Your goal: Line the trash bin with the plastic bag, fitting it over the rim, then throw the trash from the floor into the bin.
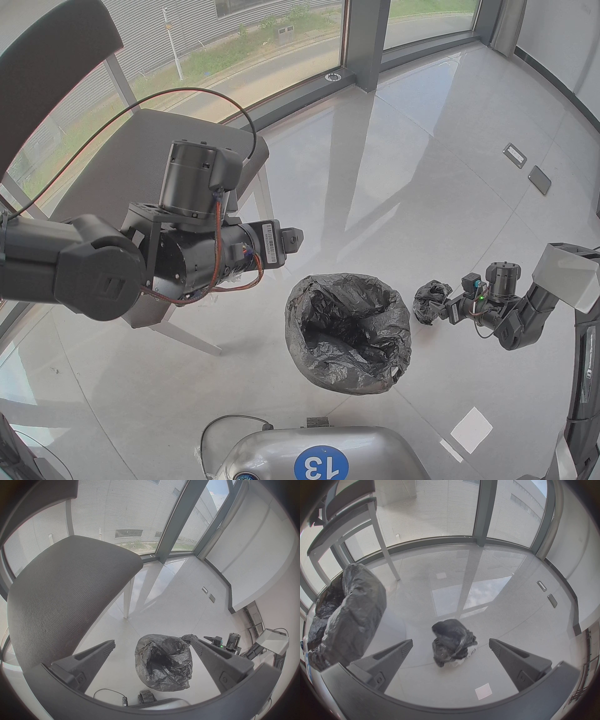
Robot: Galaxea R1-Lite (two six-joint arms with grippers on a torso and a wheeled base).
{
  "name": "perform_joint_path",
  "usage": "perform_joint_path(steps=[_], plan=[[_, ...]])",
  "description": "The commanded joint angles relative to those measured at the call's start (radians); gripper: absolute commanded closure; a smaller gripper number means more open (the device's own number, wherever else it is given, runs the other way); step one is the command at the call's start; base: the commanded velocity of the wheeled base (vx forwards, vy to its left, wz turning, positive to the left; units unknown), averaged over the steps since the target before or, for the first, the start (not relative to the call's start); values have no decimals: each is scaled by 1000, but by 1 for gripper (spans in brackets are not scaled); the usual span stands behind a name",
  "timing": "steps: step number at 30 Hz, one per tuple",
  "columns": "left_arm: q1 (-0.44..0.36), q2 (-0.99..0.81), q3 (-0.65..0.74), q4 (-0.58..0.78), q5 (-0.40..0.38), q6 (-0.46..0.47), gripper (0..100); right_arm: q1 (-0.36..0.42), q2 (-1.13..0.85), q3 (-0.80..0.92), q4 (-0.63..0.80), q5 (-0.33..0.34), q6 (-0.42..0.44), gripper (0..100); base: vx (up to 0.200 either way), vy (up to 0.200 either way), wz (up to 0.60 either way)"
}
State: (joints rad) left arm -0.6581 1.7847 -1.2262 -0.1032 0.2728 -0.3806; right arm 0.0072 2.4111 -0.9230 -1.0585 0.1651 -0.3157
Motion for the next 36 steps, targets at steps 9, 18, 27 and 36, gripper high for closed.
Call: perform_joint_path(steps=[9,18,27,36], plan=[[9,5,-6,-4,0,5,0,-20,157,-375,213,27,1,0,0,0,0],[12,24,-13,-32,0,6,0,-23,238,-524,305,27,0,0,0,0,0],[12,48,-30,-32,0,6,0,-27,263,-611,416,25,-6,0,0,0,0],[15,71,-58,-32,0,5,0,-29,289,-685,494,25,-11,100,0,0,0]])
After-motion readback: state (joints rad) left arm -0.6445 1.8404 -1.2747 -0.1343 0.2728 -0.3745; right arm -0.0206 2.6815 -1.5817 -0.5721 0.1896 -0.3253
